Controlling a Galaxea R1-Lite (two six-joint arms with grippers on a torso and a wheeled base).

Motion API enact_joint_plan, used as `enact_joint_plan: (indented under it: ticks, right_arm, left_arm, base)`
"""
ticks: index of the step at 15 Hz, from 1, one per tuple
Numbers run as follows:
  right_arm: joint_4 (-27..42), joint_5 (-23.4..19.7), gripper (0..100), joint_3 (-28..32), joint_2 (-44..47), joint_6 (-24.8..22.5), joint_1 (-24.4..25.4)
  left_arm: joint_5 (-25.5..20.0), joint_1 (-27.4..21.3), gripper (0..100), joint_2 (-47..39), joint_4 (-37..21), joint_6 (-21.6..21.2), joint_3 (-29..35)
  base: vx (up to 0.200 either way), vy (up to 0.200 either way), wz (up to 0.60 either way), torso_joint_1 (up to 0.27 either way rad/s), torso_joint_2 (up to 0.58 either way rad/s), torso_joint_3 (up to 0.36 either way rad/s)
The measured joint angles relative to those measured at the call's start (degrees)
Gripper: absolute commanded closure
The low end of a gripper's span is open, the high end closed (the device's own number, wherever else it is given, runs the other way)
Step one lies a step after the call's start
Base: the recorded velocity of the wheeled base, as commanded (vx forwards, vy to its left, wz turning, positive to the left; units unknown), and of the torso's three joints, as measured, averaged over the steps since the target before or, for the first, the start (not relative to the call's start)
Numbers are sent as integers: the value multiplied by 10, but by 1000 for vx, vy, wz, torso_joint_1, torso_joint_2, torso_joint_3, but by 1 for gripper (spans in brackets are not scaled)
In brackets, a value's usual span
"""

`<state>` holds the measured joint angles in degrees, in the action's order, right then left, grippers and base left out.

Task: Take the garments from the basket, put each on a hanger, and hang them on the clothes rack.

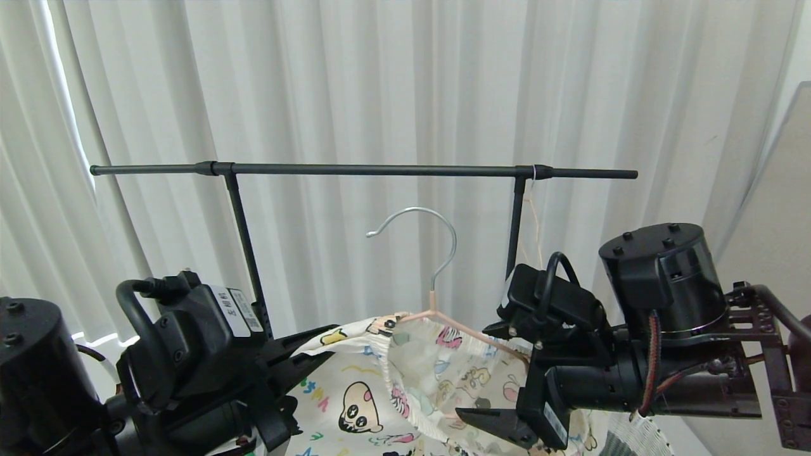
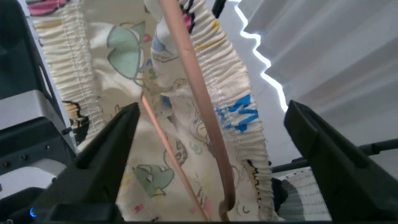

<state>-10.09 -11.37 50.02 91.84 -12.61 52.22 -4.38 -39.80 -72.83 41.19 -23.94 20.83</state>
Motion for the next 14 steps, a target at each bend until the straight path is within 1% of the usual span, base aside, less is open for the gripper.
enact_joint_plan:
  ticks: [2, 7, 11, 14]
  right_arm:
    - [0, 0, 0, 0, 2, -15, -3]
    - [-1, 3, 0, 0, 2, -18, -5]
    - [-1, 3, 0, 0, 2, -36, -6]
    - [-1, 5, 0, 0, 2, -36, -6]
  left_arm:
    - [0, 0, 100, 0, 0, 0, 0]
    - [0, 0, 100, 0, 0, 0, 0]
    - [0, 0, 100, 1, 1, 0, 0]
    - [0, 0, 100, 1, 4, 0, 0]
  base:
    - [0, 0, 0, 0, 0, 0]
    - [0, 0, 0, 0, 0, 0]
    - [0, 0, 0, 0, 0, 0]
    - [0, 0, 0, 0, 0, 0]
